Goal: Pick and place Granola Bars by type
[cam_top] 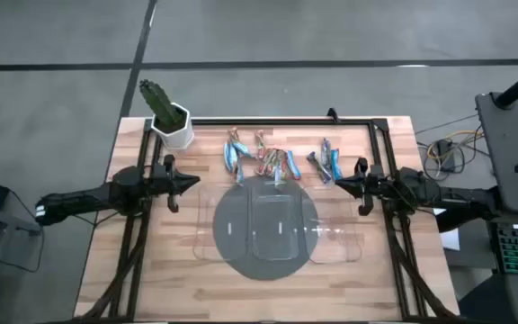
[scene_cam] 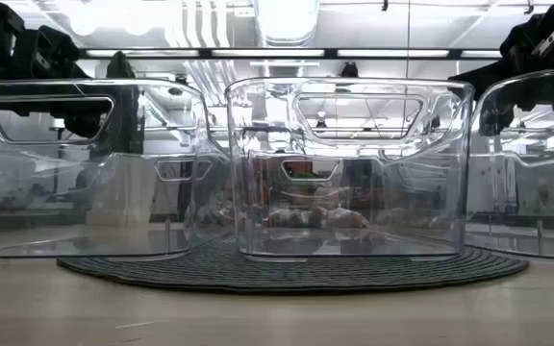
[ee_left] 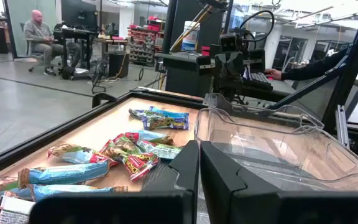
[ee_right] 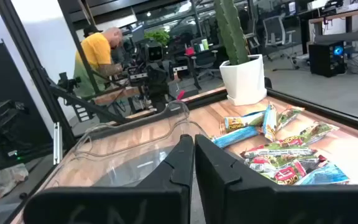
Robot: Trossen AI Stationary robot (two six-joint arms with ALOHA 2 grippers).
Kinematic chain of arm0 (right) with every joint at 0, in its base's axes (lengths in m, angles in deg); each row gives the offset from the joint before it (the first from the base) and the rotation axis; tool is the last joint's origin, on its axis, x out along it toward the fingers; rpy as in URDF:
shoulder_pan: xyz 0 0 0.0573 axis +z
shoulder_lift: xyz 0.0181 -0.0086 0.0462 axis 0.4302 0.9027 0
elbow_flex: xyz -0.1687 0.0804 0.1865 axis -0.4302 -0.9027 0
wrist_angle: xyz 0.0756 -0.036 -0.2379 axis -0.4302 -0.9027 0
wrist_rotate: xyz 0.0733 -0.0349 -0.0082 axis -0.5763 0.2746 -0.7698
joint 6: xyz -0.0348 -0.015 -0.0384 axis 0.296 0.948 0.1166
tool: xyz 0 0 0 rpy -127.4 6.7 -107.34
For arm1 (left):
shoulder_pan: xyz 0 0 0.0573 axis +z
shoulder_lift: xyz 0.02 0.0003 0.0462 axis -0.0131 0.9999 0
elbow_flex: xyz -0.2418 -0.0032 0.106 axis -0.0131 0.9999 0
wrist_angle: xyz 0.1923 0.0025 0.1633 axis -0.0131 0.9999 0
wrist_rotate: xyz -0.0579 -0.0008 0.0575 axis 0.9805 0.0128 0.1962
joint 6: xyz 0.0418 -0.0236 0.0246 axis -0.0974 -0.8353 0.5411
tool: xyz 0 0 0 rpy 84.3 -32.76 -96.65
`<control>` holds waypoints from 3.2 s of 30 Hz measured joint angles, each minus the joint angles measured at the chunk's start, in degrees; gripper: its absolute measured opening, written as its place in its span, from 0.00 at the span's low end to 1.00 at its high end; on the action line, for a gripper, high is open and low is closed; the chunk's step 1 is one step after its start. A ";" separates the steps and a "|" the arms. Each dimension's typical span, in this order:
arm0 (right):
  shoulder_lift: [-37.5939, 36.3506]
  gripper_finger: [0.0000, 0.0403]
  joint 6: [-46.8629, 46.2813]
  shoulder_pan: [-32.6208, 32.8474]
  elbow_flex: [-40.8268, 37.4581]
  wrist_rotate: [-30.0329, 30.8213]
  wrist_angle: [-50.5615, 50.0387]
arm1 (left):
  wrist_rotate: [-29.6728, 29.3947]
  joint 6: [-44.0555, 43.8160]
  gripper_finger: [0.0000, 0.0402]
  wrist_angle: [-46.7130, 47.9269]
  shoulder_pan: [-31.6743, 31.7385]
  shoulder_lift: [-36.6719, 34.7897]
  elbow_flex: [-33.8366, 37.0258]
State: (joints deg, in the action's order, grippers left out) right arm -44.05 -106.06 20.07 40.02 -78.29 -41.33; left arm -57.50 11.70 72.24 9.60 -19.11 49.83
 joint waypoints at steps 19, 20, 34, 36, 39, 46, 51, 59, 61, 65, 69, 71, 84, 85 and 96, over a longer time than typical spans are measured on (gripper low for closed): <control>0.02 0.02 0.00 0.02 0.00 0.00 0.00 | 0.01 0.00 0.00 -0.02 0.04 0.00 0.00; 0.00 0.02 0.00 0.02 0.00 0.00 0.00 | 0.01 -0.02 0.00 -0.01 0.04 -0.01 0.02; 0.00 0.02 0.01 0.02 0.00 -0.01 0.00 | 0.02 -0.02 0.00 0.00 0.02 0.00 0.02; 0.01 0.02 0.00 0.01 0.00 0.00 0.00 | 0.02 0.00 0.00 -0.01 0.00 -0.02 0.01; 0.01 0.02 0.00 0.01 0.00 -0.01 0.00 | 0.01 -0.02 0.00 -0.02 -0.02 -0.02 0.01; 0.00 0.02 0.00 0.02 0.00 -0.02 0.00 | 0.02 -0.01 0.00 -0.02 -0.02 0.00 0.02; 0.02 0.02 0.00 0.02 0.00 -0.02 0.00 | -0.15 0.41 0.00 -0.02 0.00 -0.02 0.02; 0.07 0.02 1.90 0.02 0.00 2.23 1.81 | -0.28 -0.21 0.00 -0.04 0.00 -0.02 0.00; 0.04 0.02 0.24 0.02 0.00 5.23 3.36 | -0.41 -2.44 0.00 -0.07 0.00 -0.02 0.01; 0.02 0.02 -5.91 0.02 0.00 10.32 4.98 | -0.44 -8.32 0.00 -0.90 0.00 0.00 0.02; 0.04 0.02 -10.45 0.02 0.00 11.10 6.47 | -0.44 -18.45 0.00 -5.14 0.04 0.00 0.01; 0.02 0.02 -10.95 0.01 0.00 11.04 7.81 | -0.44 -20.16 0.00 -7.77 0.04 0.00 0.02; 0.00 0.02 -10.81 0.02 0.00 10.97 12.55 | -0.95 -26.16 0.00 -15.84 0.02 0.11 -0.96; 0.00 0.02 -10.79 0.02 0.00 10.97 13.43 | -1.26 -26.22 0.00 -17.23 0.02 0.09 -1.25; 0.02 0.02 -3.09 0.02 0.00 10.93 32.74 | -4.95 -21.73 0.00 -24.91 -0.02 0.11 -8.98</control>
State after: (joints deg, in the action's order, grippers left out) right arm -44.02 -109.15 20.09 40.02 -67.36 -8.59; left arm -62.45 -10.03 47.34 9.58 -19.00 40.86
